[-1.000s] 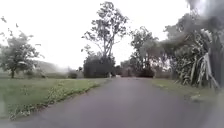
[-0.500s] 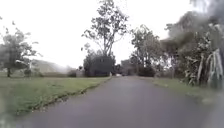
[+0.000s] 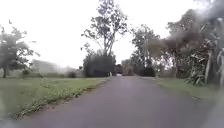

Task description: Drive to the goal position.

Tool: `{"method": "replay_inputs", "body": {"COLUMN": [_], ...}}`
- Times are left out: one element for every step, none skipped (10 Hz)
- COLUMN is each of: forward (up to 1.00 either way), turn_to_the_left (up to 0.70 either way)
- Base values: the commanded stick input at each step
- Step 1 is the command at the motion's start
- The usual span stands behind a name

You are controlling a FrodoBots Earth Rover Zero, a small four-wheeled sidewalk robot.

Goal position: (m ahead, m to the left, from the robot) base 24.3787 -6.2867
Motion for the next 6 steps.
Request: {"method": "replay_inputs", "body": {"forward": [0.29, 0.04, 0.00, 0.00, 0.00, 0.00], "turn_to_the_left": [0.00, 0.00, 0.00, 0.00, 0.00, 0.00]}}
